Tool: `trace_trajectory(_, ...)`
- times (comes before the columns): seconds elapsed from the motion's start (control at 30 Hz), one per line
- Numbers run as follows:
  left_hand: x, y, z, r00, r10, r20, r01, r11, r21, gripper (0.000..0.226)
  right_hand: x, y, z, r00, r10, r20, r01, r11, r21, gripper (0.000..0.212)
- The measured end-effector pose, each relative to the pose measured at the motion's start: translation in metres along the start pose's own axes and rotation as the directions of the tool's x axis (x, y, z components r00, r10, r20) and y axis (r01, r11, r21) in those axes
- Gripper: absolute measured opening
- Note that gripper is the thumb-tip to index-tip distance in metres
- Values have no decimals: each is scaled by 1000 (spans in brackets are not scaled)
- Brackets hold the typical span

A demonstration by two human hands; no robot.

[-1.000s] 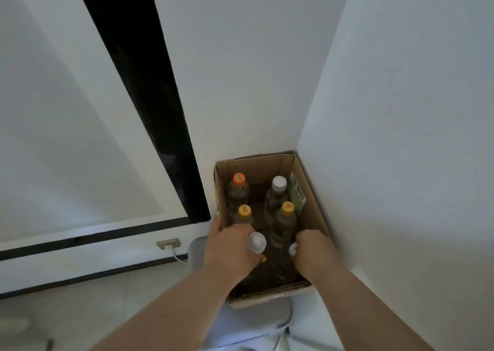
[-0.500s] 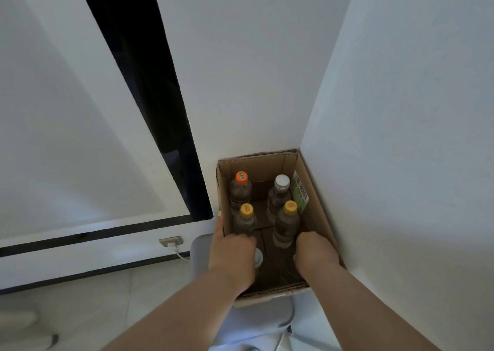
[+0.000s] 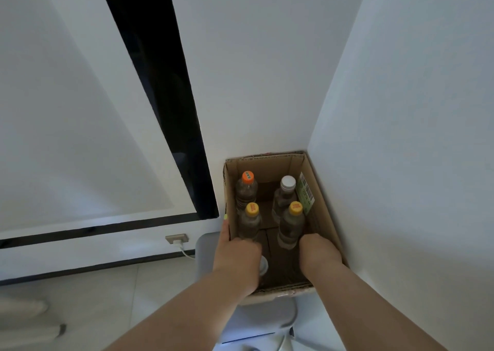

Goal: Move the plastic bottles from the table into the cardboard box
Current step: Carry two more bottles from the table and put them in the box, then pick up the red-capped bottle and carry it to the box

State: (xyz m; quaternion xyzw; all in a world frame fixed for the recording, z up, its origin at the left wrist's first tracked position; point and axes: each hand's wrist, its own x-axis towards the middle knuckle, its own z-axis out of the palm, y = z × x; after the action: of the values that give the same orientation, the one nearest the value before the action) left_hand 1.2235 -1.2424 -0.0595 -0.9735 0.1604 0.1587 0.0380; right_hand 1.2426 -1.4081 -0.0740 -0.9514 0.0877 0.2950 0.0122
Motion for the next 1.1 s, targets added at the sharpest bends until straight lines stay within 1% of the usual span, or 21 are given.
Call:
trace_trajectory(0.1, -2, -3, -2, 1000, 13, 27, -12, 999, -45, 27, 0, 1, -2, 999, 0, 40, -1, 999, 42, 26)
trace_trajectory(0.17, -3, -5, -4, 999, 23, 41, -19, 995, -99, 39, -3, 3, -7, 998, -7, 59, 1, 995, 97, 27)
trace_trajectory(0.2, -4, -8, -6, 999, 29, 44, -23, 990, -136, 46, -6, 4, -10, 999, -15, 42, 9, 991, 137, 28)
trace_trajectory(0.27, -7, -13, -12, 1000, 13, 20, -8, 968, -249, 59, -16, 8, -19, 997, -34, -75, 52, 965, 259, 28)
trace_trajectory(0.3, -9, -16, -14, 1000, -15, 5, 15, 943, -332, 65, -22, 11, -24, 988, -39, -153, 91, 931, 354, 28)
trace_trajectory(0.33, -11, -19, -17, 999, -50, -17, 37, 898, -439, 69, -30, 13, -28, 973, -44, -225, 148, 868, 474, 28)
trace_trajectory(0.4, -19, -26, -28, 988, -130, -86, 40, 745, -666, 72, -48, 12, -40, 947, -66, -314, 273, 679, 682, 35)
trace_trajectory(0.47, -31, -33, -44, 970, -205, -135, 9, 578, -816, 74, -70, 5, -54, 915, -83, -394, 380, 500, 778, 46)
trace_trajectory(0.53, -55, -42, -67, 946, -261, -193, -54, 459, -887, 74, -101, -5, -70, 884, -91, -459, 462, 330, 823, 49)
trace_trajectory(0.57, -69, -47, -80, 932, -282, -229, -97, 415, -905, 73, -118, -9, -78, 868, -95, -487, 494, 266, 828, 50)
trace_trajectory(0.6, -83, -52, -90, 918, -295, -266, -139, 389, -911, 72, -133, -13, -85, 850, -102, -517, 526, 229, 819, 51)
trace_trajectory(0.7, -135, -68, -117, 871, -306, -384, -259, 378, -889, 69, -185, -26, -99, 791, -138, -595, 610, 230, 758, 59)
trace_trajectory(0.77, -179, -81, -129, 830, -305, -466, -350, 366, -862, 66, -230, -39, -99, 737, -155, -658, 675, 233, 700, 62)
trace_trajectory(0.83, -231, -94, -133, 789, -298, -537, -431, 354, -830, 64, -282, -55, -87, 662, -176, -729, 749, 208, 630, 67)
trace_trajectory(0.93, -305, -110, -126, 735, -266, -624, -541, 325, -776, 66, -351, -80, -58, 594, -196, -781, 805, 157, 573, 81)
trace_trajectory(1.0, -353, -122, -116, 701, -227, -676, -604, 315, -732, 69, -394, -98, -35, 538, -188, -822, 842, 90, 531, 79)
trace_trajectory(1.07, -401, -134, -108, 688, -210, -694, -635, 288, -717, 64, -433, -115, -14, 495, -174, -851, 863, -14, 505, 74)
trace_trajectory(1.1, -422, -139, -106, 688, -204, -697, -649, 257, -716, 61, -452, -122, -5, 486, -162, -859, 862, -73, 501, 73)
